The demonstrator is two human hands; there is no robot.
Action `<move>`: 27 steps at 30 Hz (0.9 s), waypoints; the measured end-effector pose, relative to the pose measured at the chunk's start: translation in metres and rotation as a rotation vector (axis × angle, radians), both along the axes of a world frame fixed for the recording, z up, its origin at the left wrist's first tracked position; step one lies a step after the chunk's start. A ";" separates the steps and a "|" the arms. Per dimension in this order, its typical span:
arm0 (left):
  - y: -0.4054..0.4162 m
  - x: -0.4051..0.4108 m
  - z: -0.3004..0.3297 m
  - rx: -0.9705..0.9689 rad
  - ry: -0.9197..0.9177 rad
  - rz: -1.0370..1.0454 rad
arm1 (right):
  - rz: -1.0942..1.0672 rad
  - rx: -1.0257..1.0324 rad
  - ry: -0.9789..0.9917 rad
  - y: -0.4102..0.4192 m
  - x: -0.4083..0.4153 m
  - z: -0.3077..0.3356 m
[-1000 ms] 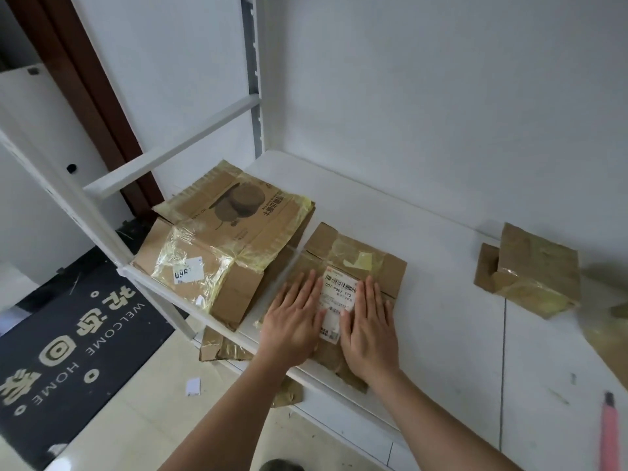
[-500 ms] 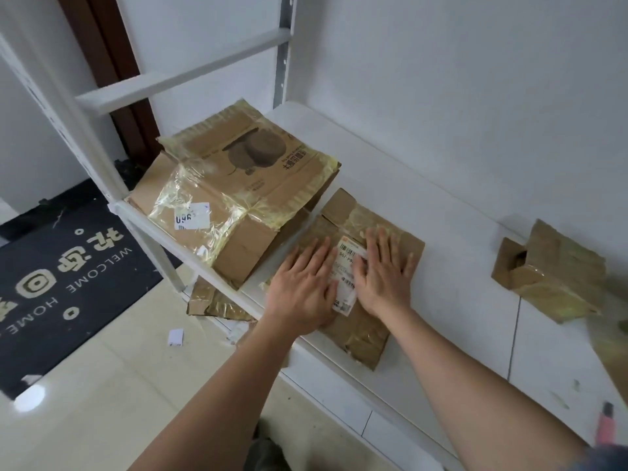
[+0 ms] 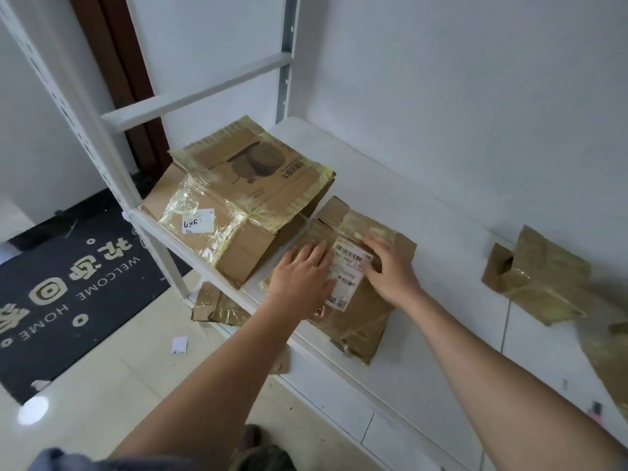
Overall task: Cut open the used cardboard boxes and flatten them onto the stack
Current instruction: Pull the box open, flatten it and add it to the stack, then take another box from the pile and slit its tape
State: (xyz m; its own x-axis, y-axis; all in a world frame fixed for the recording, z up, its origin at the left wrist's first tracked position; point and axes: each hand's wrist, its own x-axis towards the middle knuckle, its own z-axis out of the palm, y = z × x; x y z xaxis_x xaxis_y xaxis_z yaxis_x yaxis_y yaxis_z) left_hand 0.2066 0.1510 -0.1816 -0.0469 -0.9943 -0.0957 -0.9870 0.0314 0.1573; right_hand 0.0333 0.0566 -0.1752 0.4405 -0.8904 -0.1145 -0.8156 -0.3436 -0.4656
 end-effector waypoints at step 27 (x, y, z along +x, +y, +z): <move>-0.017 -0.220 0.067 -0.316 0.076 -0.078 | -0.182 -0.261 0.546 -0.030 -0.243 0.035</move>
